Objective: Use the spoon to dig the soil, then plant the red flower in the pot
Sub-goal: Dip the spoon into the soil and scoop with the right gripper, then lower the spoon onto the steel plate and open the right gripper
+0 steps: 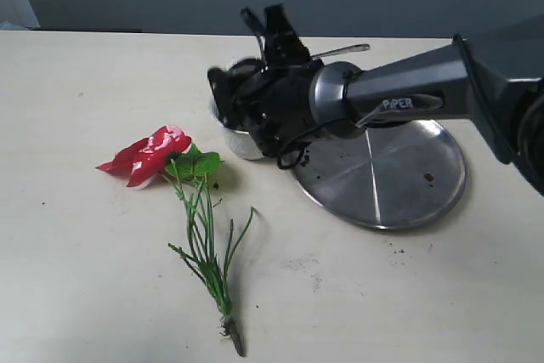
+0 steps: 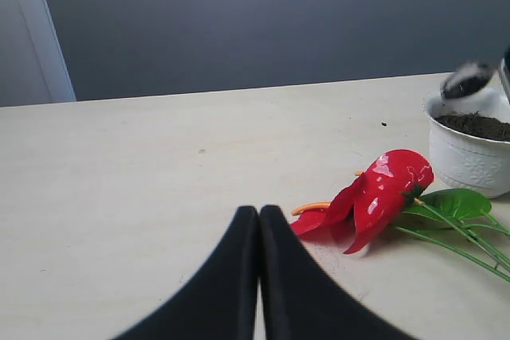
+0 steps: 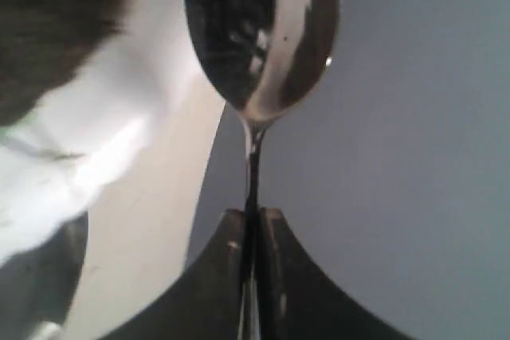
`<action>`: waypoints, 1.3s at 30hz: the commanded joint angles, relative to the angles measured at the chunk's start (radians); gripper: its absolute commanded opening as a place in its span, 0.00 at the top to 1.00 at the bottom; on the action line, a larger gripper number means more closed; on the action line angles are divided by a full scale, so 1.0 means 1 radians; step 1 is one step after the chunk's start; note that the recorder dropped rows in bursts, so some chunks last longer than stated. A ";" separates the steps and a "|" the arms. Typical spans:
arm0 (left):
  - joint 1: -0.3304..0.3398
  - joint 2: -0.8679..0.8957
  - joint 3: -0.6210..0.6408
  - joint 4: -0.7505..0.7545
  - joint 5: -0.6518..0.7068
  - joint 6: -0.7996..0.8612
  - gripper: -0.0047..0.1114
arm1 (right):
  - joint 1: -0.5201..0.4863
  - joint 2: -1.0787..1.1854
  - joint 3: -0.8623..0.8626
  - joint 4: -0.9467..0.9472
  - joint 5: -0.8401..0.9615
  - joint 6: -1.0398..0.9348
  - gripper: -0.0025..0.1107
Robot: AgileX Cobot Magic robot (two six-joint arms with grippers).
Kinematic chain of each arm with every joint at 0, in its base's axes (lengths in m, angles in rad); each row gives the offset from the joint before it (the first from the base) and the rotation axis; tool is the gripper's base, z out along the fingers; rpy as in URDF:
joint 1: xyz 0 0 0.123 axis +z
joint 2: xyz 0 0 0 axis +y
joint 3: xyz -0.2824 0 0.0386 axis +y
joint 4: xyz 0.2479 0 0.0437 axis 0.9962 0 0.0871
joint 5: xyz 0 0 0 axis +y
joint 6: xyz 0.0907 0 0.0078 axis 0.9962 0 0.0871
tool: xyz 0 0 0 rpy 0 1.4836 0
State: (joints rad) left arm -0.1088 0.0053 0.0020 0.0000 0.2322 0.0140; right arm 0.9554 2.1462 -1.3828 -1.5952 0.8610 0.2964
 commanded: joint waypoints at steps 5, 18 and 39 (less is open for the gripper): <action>-0.003 -0.005 -0.002 0.000 0.000 -0.004 0.96 | -0.126 -0.150 -0.087 0.480 0.067 0.315 0.98; -0.003 -0.005 -0.002 0.000 0.000 -0.004 0.96 | -0.457 -0.094 -0.087 1.537 0.072 -0.321 0.98; -0.003 -0.005 -0.002 0.000 0.000 -0.004 0.96 | -0.466 0.043 -0.087 1.521 0.036 -0.330 0.62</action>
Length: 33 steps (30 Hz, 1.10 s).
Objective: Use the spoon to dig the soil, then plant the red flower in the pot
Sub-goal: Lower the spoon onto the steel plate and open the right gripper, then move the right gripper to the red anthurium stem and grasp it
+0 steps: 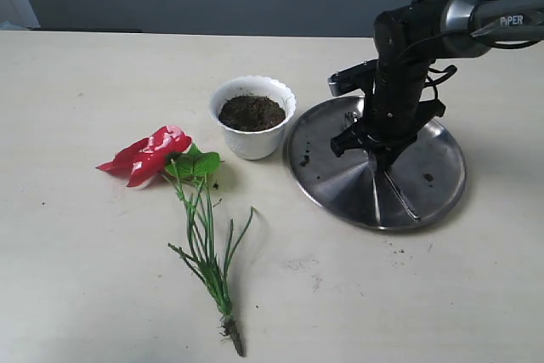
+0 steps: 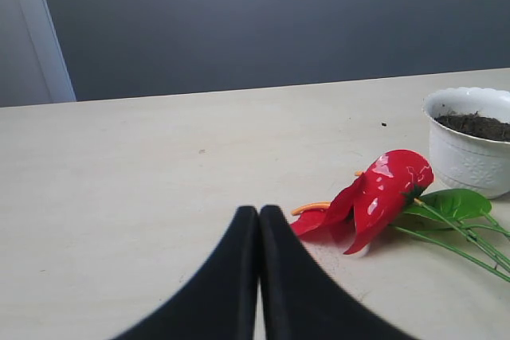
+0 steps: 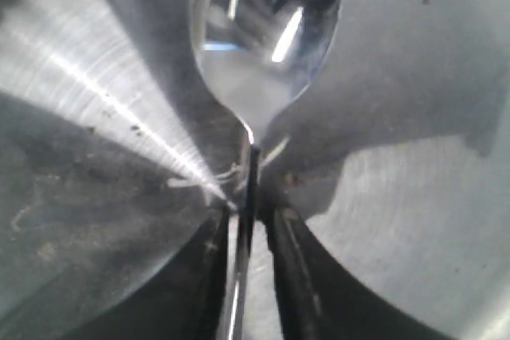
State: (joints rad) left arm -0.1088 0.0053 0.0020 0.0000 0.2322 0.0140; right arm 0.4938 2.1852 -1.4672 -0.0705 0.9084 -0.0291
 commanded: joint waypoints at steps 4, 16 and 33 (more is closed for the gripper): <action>-0.003 -0.005 -0.002 0.000 0.000 -0.004 0.96 | -0.004 -0.020 -0.005 -0.008 0.023 -0.004 0.51; -0.003 -0.005 -0.002 0.000 0.000 -0.004 0.96 | 0.164 -0.426 0.094 0.676 -0.090 -0.406 0.51; -0.003 -0.005 -0.002 0.000 0.000 -0.004 0.96 | 0.378 -0.164 0.104 0.660 -0.385 -0.379 0.51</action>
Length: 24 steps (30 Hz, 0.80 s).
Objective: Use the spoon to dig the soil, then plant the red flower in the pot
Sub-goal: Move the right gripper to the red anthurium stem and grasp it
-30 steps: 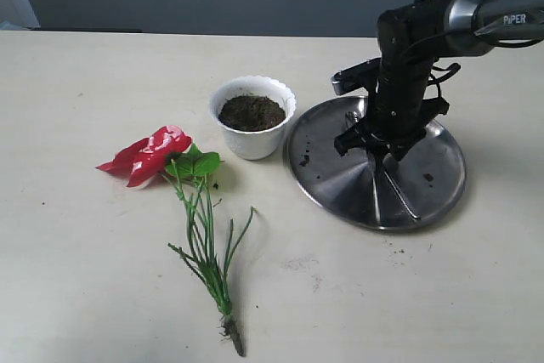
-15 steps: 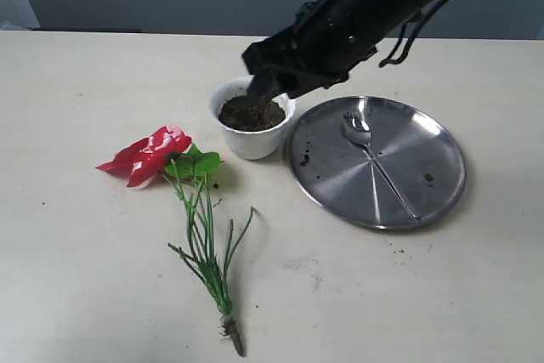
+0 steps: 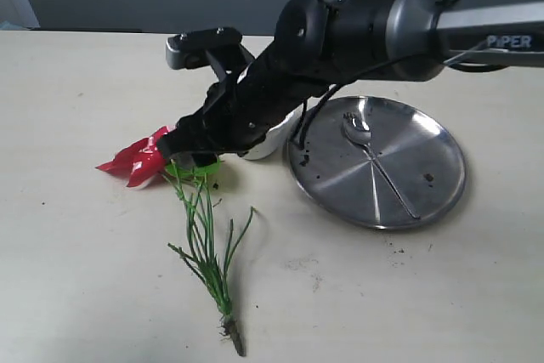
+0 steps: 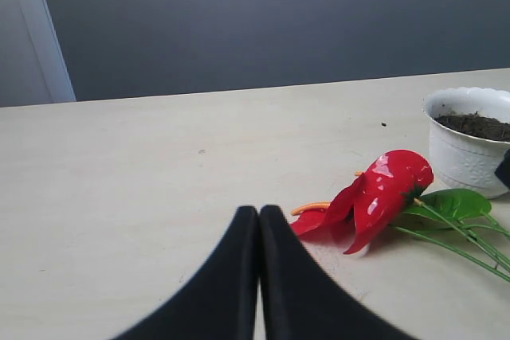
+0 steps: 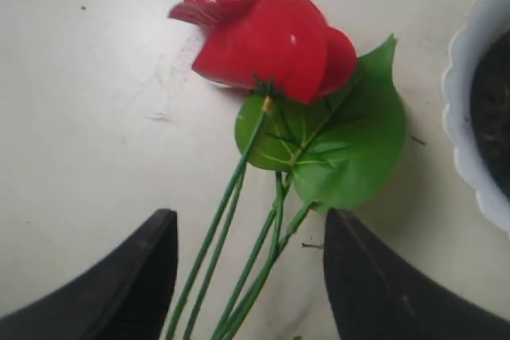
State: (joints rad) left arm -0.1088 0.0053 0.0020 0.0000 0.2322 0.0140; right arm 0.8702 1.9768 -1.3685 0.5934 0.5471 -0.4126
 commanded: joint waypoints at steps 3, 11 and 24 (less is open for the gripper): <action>-0.003 -0.005 -0.002 0.000 0.000 -0.004 0.96 | 0.002 0.079 0.005 -0.001 -0.035 0.006 0.51; -0.003 -0.005 -0.002 0.000 0.000 -0.004 0.96 | 0.002 0.142 0.005 0.013 -0.048 0.006 0.51; -0.003 -0.005 -0.002 0.000 0.000 -0.004 0.96 | 0.002 0.184 0.005 0.050 -0.052 0.004 0.76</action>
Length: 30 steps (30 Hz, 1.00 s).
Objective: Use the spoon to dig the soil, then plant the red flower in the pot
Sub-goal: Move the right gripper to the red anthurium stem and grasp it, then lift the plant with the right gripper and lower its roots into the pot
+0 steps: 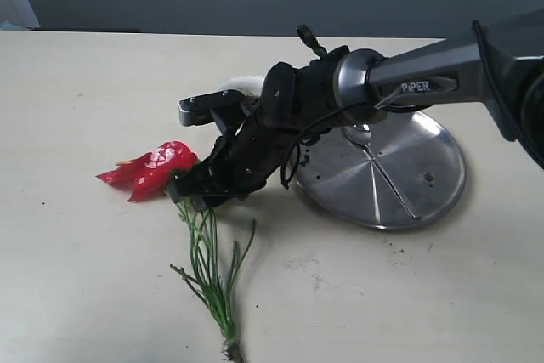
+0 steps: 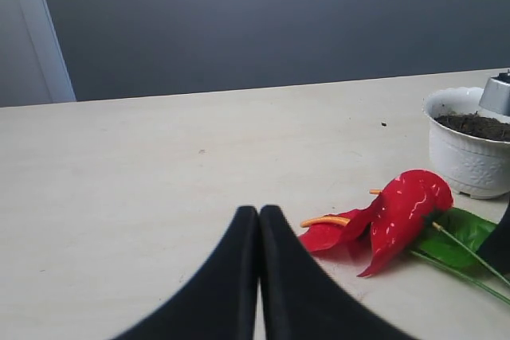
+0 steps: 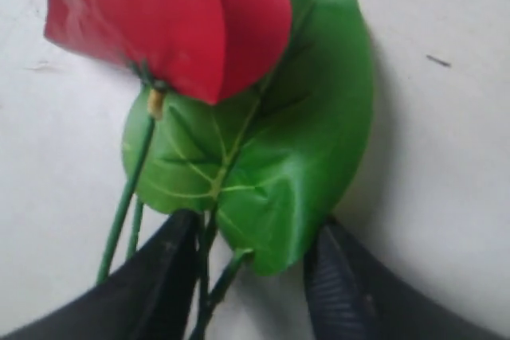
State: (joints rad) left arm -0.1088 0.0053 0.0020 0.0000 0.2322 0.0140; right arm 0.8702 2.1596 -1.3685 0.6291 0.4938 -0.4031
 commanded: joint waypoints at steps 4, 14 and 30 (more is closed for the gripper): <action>-0.003 -0.005 -0.002 0.000 0.000 -0.004 0.96 | 0.002 -0.011 0.005 0.042 0.009 -0.015 0.97; -0.003 -0.005 -0.002 0.000 0.000 -0.004 0.96 | 0.002 -0.160 0.005 0.248 0.008 -0.238 0.98; -0.003 -0.005 -0.002 0.000 0.000 -0.004 0.96 | 0.002 -0.478 0.007 0.723 -0.352 -0.904 0.98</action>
State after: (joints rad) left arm -0.1088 0.0053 0.0020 0.0000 0.2322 0.0140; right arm 0.8702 1.7076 -1.3661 1.3226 0.2456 -1.2458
